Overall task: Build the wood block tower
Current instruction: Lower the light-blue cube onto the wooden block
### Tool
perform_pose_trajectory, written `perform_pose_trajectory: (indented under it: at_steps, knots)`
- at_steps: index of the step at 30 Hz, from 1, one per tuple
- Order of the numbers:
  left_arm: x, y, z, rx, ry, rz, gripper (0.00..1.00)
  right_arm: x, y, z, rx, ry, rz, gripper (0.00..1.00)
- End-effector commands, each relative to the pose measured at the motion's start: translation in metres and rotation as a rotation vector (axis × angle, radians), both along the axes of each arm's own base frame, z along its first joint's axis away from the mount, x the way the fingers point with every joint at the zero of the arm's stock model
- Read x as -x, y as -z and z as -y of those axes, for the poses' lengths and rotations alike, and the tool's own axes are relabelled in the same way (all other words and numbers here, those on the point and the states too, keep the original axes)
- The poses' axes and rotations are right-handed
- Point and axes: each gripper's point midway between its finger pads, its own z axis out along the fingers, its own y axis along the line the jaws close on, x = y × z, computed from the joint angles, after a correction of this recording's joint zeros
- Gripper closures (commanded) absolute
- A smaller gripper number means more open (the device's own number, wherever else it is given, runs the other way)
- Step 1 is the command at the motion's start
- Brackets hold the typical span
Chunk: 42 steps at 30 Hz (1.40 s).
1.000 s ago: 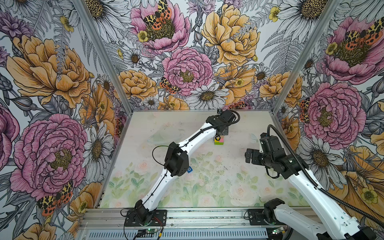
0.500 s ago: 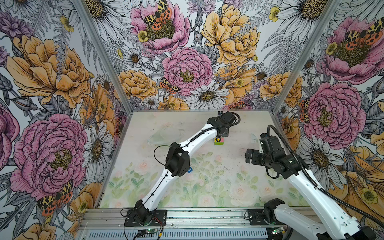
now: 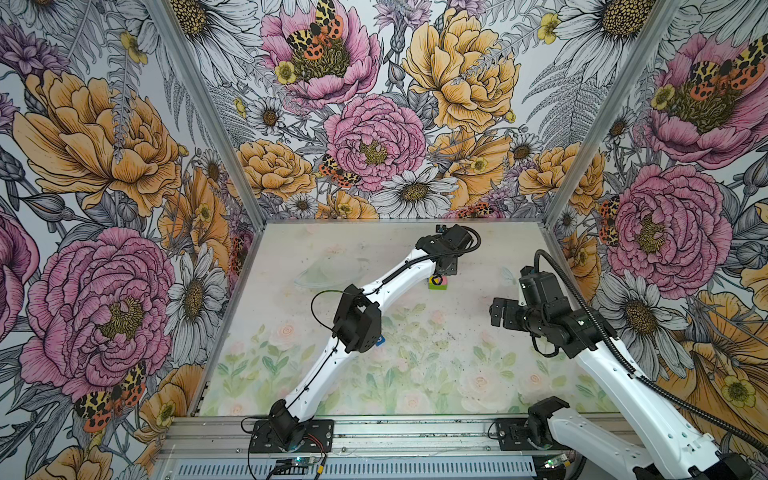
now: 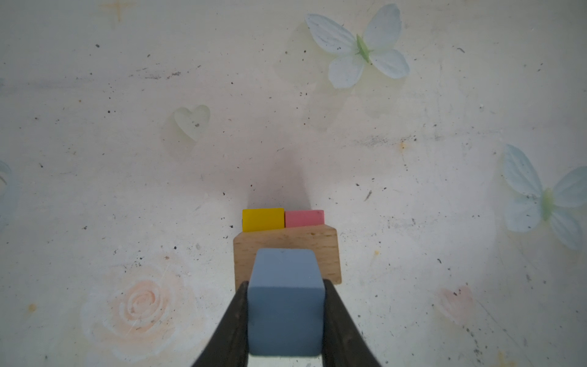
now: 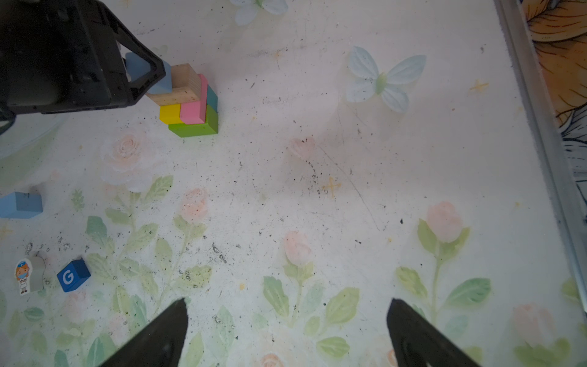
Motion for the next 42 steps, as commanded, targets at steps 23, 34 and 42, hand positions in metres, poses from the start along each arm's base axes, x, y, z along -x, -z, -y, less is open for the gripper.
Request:
perform_pose_trajectory:
  at_steps: [23, 34, 42]
  knots:
    - [-0.01, -0.013, 0.002, 0.018, -0.013, 0.047, 0.79, 0.0, 0.002, 0.002, 0.008, 0.0, -0.003, 0.0]
    - [-0.014, -0.009, 0.004, 0.021, -0.005, 0.047, 0.78, -0.001, 0.002, 0.002, 0.009, -0.001, -0.006, 0.0]
    - [-0.012, -0.005, 0.003, 0.011, 0.0, 0.036, 0.77, -0.001, 0.003, 0.001, 0.009, -0.003, -0.01, 0.0]
